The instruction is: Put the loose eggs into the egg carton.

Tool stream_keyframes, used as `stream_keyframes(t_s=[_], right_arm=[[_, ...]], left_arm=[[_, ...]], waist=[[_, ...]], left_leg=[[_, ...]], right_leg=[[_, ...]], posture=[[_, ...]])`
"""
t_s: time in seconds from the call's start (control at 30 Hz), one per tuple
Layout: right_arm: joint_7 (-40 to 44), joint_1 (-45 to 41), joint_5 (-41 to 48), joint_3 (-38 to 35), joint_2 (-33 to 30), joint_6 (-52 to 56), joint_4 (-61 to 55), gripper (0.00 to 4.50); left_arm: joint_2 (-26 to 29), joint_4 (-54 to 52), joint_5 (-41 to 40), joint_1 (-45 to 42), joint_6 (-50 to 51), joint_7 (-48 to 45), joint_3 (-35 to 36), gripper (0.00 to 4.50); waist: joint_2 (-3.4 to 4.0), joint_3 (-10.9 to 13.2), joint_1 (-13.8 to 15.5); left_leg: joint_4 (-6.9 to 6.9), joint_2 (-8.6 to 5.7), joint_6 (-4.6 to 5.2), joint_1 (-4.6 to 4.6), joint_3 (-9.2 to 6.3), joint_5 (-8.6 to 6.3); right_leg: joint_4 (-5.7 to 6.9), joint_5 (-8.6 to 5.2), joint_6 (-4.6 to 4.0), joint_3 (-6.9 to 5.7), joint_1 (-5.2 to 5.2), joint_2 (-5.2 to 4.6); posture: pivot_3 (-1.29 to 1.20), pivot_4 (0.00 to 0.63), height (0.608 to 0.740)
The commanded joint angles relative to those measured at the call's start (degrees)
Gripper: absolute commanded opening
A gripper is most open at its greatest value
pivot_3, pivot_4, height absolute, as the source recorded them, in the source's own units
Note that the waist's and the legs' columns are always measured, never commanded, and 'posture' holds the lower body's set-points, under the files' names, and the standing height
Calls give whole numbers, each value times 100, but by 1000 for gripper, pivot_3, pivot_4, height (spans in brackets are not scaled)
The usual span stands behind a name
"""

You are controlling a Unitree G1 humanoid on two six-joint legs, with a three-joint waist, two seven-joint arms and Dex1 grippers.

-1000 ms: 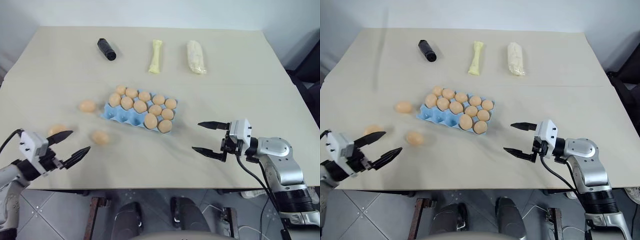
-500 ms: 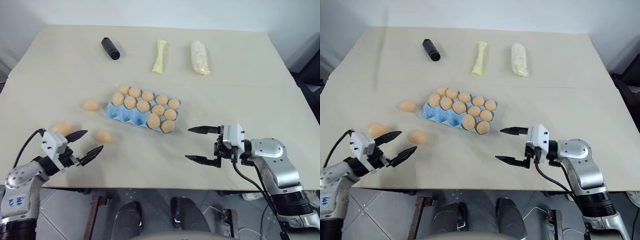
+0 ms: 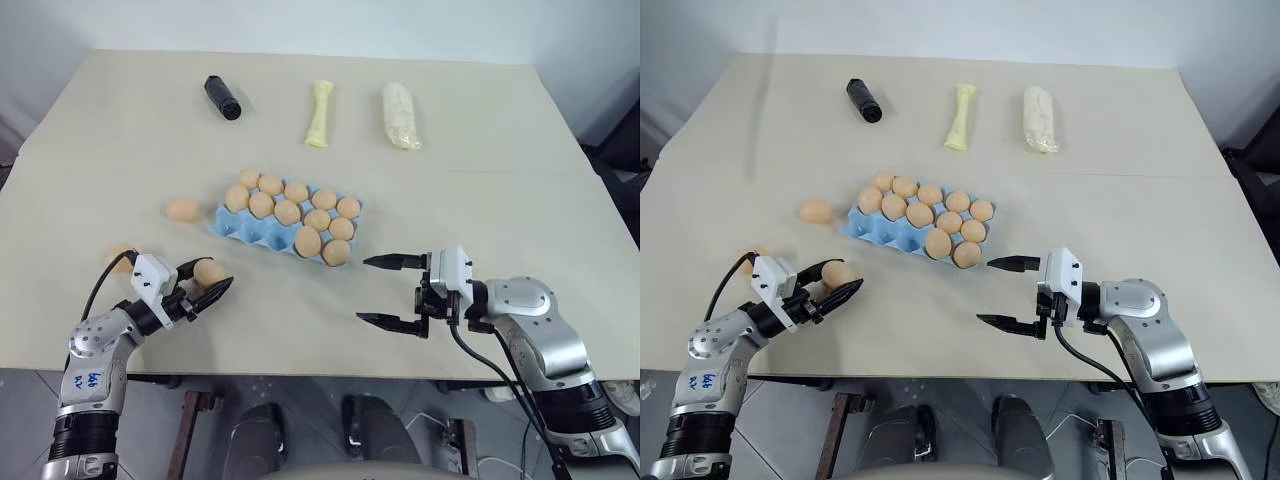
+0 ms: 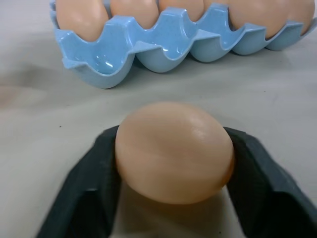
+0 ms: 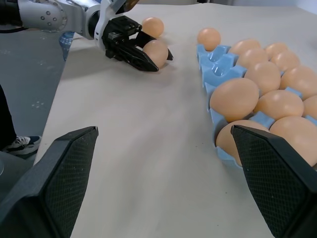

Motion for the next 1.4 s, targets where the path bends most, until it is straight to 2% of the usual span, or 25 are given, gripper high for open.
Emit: stream_keyframes(t_s=[0.03,0.2,0.37,0.5,0.63,0.7,0.87,1.03,1.17,1.27,1.4], right_arm=[[-168,-103,166,-84,73,156,-182,4500],[-338,-151,169,-159,76,269,-211,4500],[-545,-50,304,-212,184,407,-338,4500],[-704,94,287,-228,195,453,-503,4500],[-832,190,315,-244,220,462,-619,4500],[-861,242,322,-232,211,455,-675,4500],[-908,343,338,-223,209,444,-754,4500],[-730,296,352,-117,203,391,-649,4500],[-516,169,274,6,216,274,-447,4500],[-396,44,233,80,285,168,-271,4500],[-268,-129,130,204,420,-84,-36,4500]], left_arm=[[-125,-598,-311,-154,216,11,-85,2408],[-450,-820,-232,-974,465,-1,-684,2408],[-783,281,446,-1906,-68,98,-1226,2408],[-1002,961,529,-2341,-392,172,-1210,2408],[-1088,1036,452,-2394,-532,154,-1178,2408],[-1073,876,315,-2296,-514,60,-1134,3114],[-829,194,165,-1945,-533,45,-856,4482],[-220,-558,7,-1052,-287,116,-283,4482],[65,-857,-45,-165,-283,215,261,4482],[92,-849,-18,540,-454,498,851,4482],[-210,-764,-59,1417,-577,1093,1599,4482]], waist=[[0,0,30],[0,0,108],[0,0,80],[0,0,48],[0,0,61],[0,0,66],[0,0,58],[0,0,24],[0,0,34],[-1,-1,43],[-3,-2,36]], left_leg=[[0,0,0,0,0,0],[7,-8,4,-2,-4,4],[18,-24,11,-1,8,8],[18,-26,10,-3,14,9],[18,-20,6,-4,11,9],[21,-19,6,-5,12,9],[30,-17,8,-8,12,8],[20,-9,12,2,12,6],[17,-3,11,2,8,6],[15,-4,13,1,8,4],[6,-2,13,2,4,3]], right_leg=[[0,0,0,0,0,0],[11,1,1,-4,0,1],[10,7,14,3,5,17],[12,8,15,10,-1,23],[17,8,15,7,-5,24],[17,8,16,7,-4,22],[17,11,20,11,-3,21],[22,10,19,19,-2,11],[21,8,13,14,-3,6],[17,8,12,13,-3,-2],[9,8,6,11,-2,-11]], posture=[[0,150,740],[0,150,740],[0,150,740],[0,150,740],[0,150,740],[0,150,740],[0,150,740],[0,150,740],[0,150,740],[0,150,740],[0,150,740]])
